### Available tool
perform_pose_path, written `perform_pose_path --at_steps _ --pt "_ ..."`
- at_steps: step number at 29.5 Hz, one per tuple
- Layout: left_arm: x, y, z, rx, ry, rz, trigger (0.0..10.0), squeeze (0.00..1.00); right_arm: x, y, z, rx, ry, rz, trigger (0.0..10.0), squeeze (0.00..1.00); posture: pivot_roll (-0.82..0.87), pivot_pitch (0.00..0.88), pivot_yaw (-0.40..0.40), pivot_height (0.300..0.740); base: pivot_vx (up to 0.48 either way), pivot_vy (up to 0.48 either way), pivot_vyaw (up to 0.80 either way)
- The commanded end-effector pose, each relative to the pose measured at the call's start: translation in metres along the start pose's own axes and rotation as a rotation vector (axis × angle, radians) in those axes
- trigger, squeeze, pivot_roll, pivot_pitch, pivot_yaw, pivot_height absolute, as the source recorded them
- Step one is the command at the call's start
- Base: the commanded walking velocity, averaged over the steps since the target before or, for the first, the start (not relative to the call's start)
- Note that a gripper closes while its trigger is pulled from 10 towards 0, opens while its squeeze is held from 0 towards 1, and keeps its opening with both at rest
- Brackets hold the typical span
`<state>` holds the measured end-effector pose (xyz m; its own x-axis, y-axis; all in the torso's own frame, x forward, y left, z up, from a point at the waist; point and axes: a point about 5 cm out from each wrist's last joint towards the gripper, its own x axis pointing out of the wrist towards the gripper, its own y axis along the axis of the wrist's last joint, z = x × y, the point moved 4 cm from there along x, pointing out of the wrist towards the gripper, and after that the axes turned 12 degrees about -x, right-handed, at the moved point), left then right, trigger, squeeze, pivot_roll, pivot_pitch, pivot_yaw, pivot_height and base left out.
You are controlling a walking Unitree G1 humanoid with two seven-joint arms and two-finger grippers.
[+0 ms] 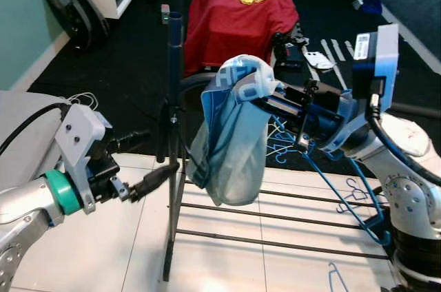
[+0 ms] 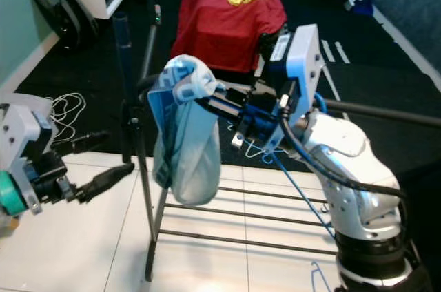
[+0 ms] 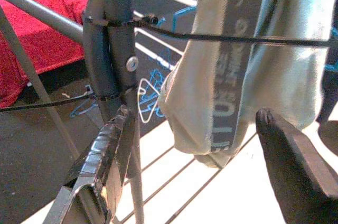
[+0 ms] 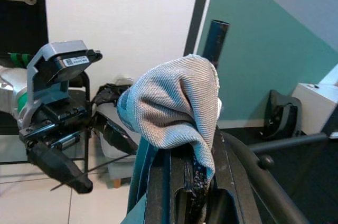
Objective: Hang hanger
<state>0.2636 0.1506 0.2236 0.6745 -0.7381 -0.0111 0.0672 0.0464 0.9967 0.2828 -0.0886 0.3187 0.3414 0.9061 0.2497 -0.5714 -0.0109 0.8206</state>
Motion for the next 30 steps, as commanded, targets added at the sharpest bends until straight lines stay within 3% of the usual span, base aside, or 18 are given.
perform_pose_path --at_steps 1,3,5,7,13,14,15,16,18,19,30 --pt "0.006 -0.004 0.009 -0.019 -0.033 -0.005 10.0 0.0 0.001 0.001 -0.001 -0.013 0.009 0.007 0.0 0.0 0.03 0.041 0.032 0.74 0.0 0.0 0.0" --pt "0.011 -0.005 0.013 -0.024 -0.037 0.007 10.0 0.0 0.002 0.002 -0.002 -0.012 0.011 0.01 0.0 0.0 0.03 0.04 0.032 0.74 0.0 0.0 0.0" --pt "0.026 -0.006 0.017 -0.046 -0.02 0.049 10.0 0.0 0.004 0.002 -0.004 -0.006 0.02 0.016 0.0 0.0 0.02 0.041 0.029 0.74 0.0 0.0 0.0" --pt "0.026 -0.006 0.017 -0.046 -0.02 0.049 10.0 0.0 0.004 0.002 -0.004 -0.006 0.02 0.016 0.0 0.0 0.02 0.041 0.029 0.74 0.0 0.0 0.0" --pt "0.044 -0.006 0.007 -0.05 0.079 0.102 10.0 0.0 0.005 0.004 -0.007 0.001 0.031 0.025 0.0 0.0 0.02 0.039 0.029 0.74 0.0 0.0 0.0" --pt "0.044 -0.005 0.003 -0.057 0.092 0.106 4.7 0.0 0.005 0.005 -0.007 0.002 0.033 0.029 0.0 0.0 0.02 0.038 0.03 0.74 0.0 0.0 0.0" --pt "0.043 -0.005 0.003 -0.062 0.087 0.104 4.7 0.0 0.005 0.005 -0.007 0.002 0.034 0.03 0.0 0.0 0.02 0.038 0.03 0.74 0.0 0.0 0.0" --pt "0.043 -0.005 0.003 -0.065 0.083 0.103 3.5 0.0 0.005 0.005 -0.008 0.002 0.035 0.031 0.0 0.0 0.02 0.039 0.029 0.74 0.0 0.0 0.0" --pt "0.042 -0.006 0.003 -0.059 0.082 0.097 3.5 0.0 0.005 0.005 -0.008 0.002 0.035 0.031 0.0 0.0 0.02 0.038 0.03 0.74 0.0 0.0 0.0" --pt "0.042 -0.007 0.003 -0.058 0.084 0.094 0.0 0.0 0.005 0.005 -0.008 0.001 0.035 0.031 0.0 0.0 0.02 0.039 0.031 0.74 0.0 0.0 0.0" --pt "0.041 -0.015 -0.007 -0.062 0.165 0.092 0.0 0.0 0.005 0.006 -0.006 -0.004 0.028 0.032 0.0 0.0 0.03 0.035 0.032 0.74 0.0 0.0 0.0"
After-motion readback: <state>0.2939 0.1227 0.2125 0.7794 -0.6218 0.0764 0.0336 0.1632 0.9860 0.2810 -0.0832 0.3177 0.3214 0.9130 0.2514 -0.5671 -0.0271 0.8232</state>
